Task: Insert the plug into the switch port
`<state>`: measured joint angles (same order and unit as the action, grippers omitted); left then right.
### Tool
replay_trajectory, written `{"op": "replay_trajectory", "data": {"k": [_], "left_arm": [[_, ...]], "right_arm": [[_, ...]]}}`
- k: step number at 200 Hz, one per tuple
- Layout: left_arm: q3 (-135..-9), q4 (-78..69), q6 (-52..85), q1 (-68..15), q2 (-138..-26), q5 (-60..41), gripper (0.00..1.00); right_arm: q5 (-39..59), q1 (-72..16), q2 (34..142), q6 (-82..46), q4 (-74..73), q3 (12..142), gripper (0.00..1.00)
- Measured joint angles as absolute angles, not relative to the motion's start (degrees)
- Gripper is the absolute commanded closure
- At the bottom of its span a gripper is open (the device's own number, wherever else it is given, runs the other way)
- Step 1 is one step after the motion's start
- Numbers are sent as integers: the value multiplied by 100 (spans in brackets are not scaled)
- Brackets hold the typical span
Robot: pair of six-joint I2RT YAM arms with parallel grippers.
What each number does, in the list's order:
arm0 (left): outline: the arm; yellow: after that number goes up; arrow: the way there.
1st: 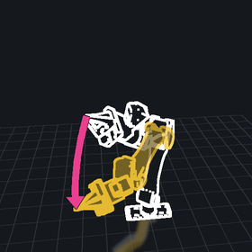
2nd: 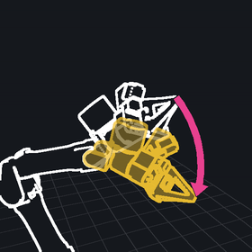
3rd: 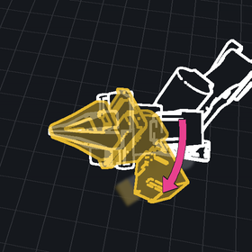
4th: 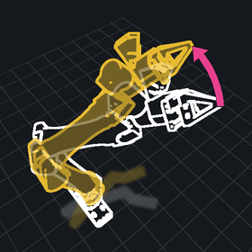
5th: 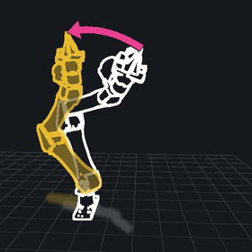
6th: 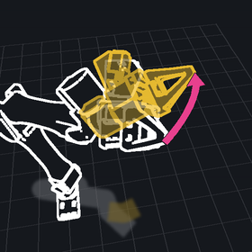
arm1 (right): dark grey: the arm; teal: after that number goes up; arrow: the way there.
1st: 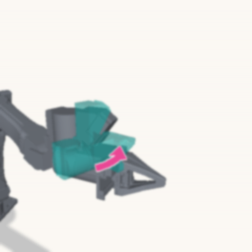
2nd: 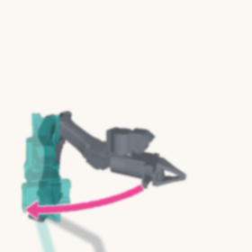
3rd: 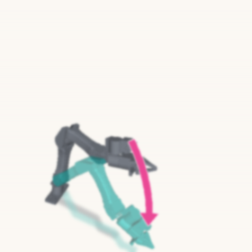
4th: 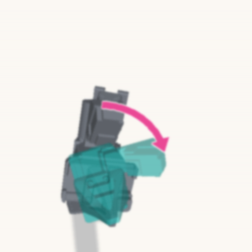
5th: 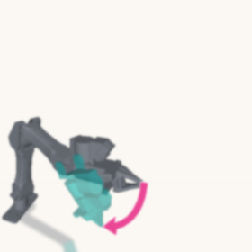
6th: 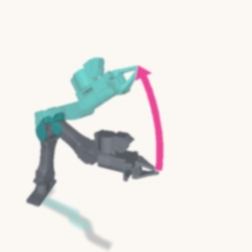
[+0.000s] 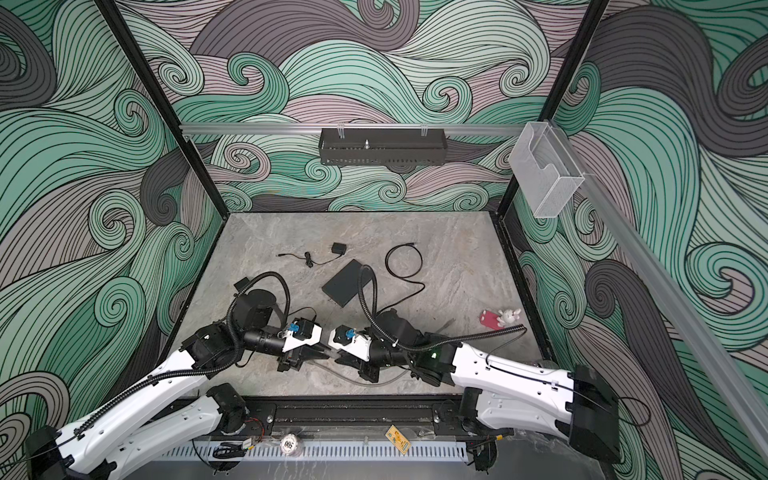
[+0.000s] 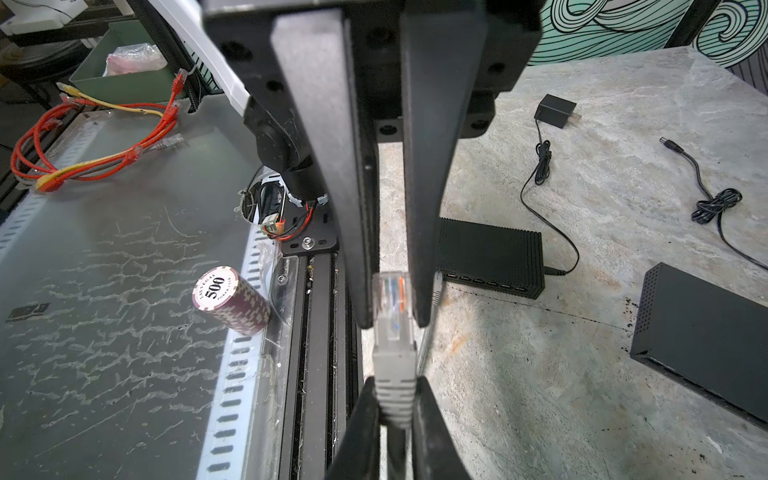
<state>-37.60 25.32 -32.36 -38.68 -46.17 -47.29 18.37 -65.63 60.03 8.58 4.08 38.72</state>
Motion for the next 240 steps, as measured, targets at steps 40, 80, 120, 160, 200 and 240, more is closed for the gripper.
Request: {"op": "replay_trajectory", "data": {"k": [40,80,120,160,200,240], "left_arm": [[-3763,2530,-3236,-3868,-4617,-4722,99],[-3763,2532,-3236,-3868,-4617,-4724,99],[-3765,2532,-3236,-3868,-4617,-4722,99],[-3765,2517,-3170,-3870,-4615,-4709,39],[-3863,2359,-1925,-3863,-4366,-3715,8],[-4215,2102,318,-3288,-4268,-2145,27]], "right_arm": [[1835,-6573,6005,858,401,3872,78],[1824,-6578,6047,854,403,3872,83],[1798,-6578,6058,858,403,3872,89],[1782,-6578,6058,854,403,3872,94],[1601,-6598,6060,851,408,3872,98],[1140,-6530,6431,886,462,3935,100]]}}
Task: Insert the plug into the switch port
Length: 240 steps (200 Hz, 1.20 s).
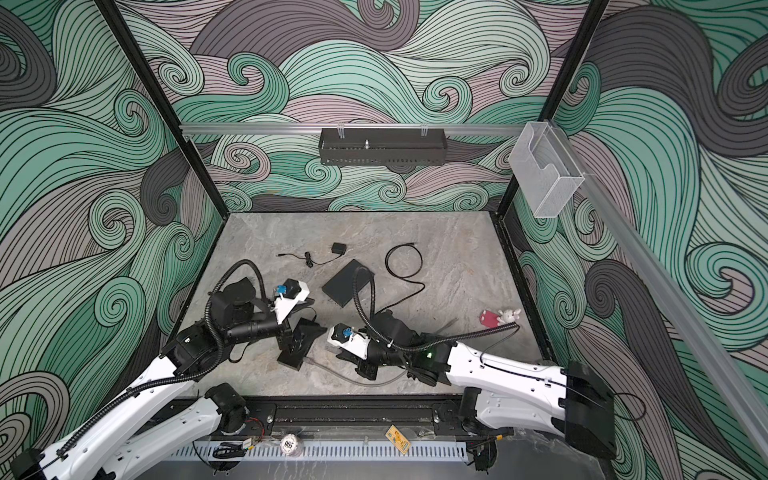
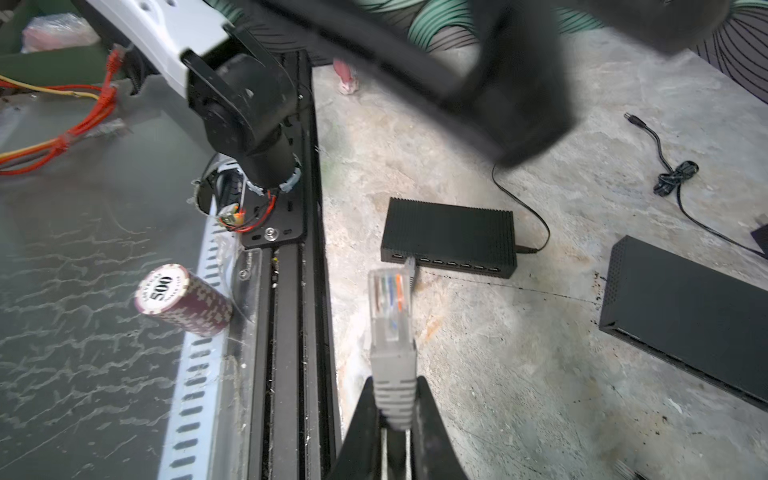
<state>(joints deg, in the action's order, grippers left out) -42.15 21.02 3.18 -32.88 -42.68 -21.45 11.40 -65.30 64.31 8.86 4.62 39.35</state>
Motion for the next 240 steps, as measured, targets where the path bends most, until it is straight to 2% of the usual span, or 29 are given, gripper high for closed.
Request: {"op": "replay_trajectory", "data": {"k": [41,75,132,171,240], "left_arm": [[-3577,1990,2716,-1737,-5004,-1341,29],[-2635,1966,3658,-1575,-5426,-1055,31],[-2123,1466,3900,-1575,-5607,-886,48],[-2084,1070,3815,-1575,-5924,-965,48],[-2084,829,3726,-1575,-6313,-1120,48]], "right_arm": [[932,-6344,7754,919,556,4560,100],[902,-6335,8733,801,611,5037,100],[932,-6337,10014,639,720,5614,100],[884,-6337,10667,637,930,6071,100],[731,-6337,10975,508,1223,6493,100]]}}
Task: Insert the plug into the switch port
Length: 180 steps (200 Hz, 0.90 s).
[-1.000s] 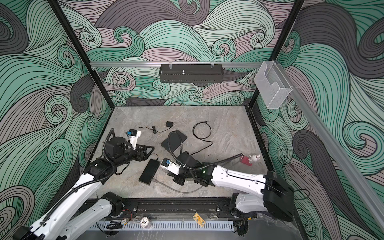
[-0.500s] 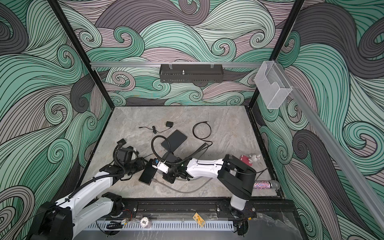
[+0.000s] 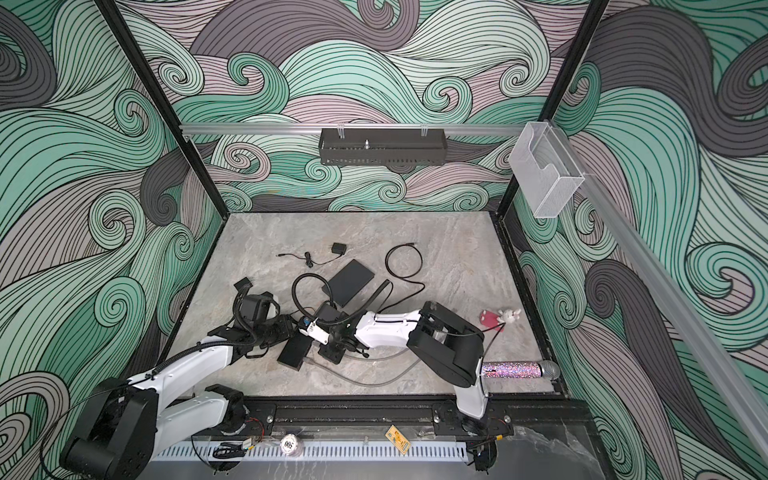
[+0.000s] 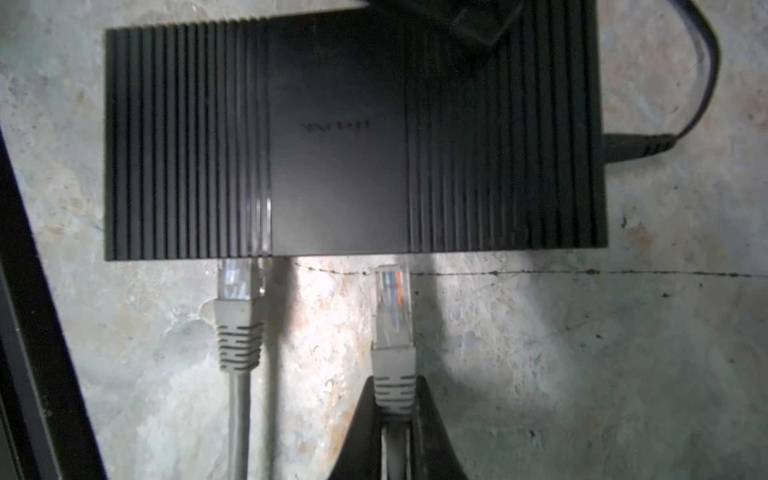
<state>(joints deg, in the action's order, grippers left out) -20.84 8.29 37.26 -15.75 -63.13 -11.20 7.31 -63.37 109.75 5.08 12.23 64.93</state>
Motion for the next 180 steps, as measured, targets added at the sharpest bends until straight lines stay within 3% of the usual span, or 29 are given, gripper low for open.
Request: {"op": "replay_trajectory", "data": {"k": [180], "left_arm": [[-2082,760,3708,-1575,-6368,-1382,51]], "right_arm": [[556,-6342,11290,257,1584,7015,100]]}}
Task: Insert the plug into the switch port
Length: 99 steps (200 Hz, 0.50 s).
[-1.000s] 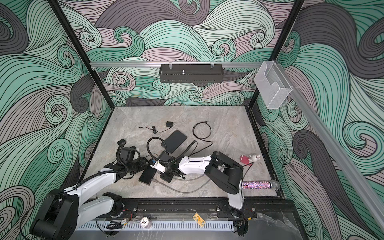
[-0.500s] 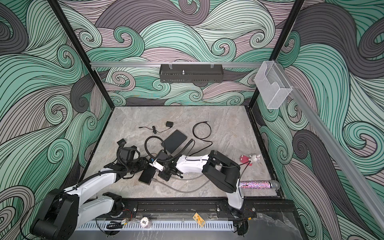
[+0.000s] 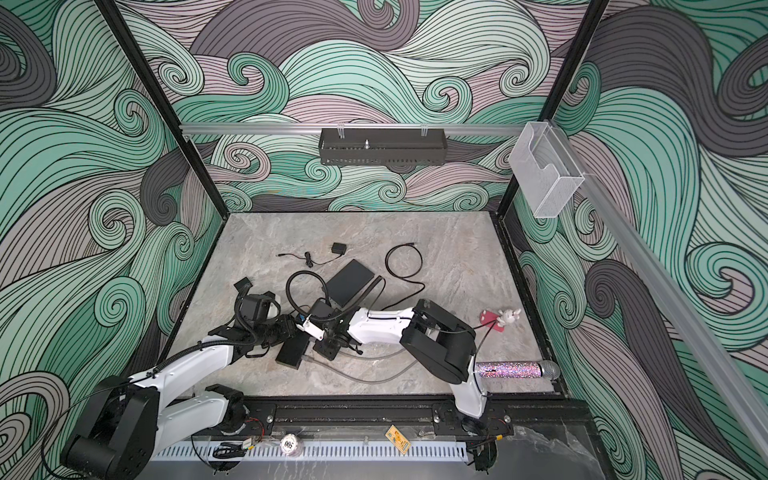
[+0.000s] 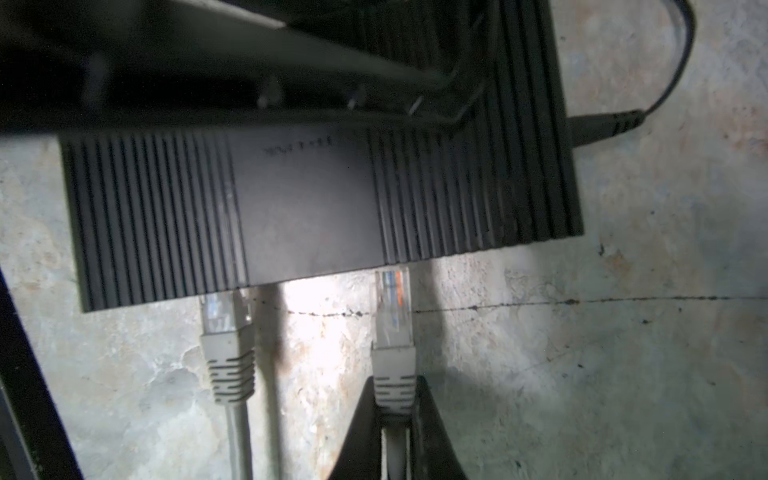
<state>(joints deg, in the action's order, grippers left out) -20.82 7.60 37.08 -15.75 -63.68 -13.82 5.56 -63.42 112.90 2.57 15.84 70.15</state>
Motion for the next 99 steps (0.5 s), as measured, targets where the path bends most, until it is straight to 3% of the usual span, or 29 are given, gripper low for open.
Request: {"op": "replay_trajectory", "data": {"k": [99], "left_arm": [[-2082,722,3708,-1575,-6414,-1380,52]], "right_arm": [[349,-6375,11358,189,1769,7168,100]]}}
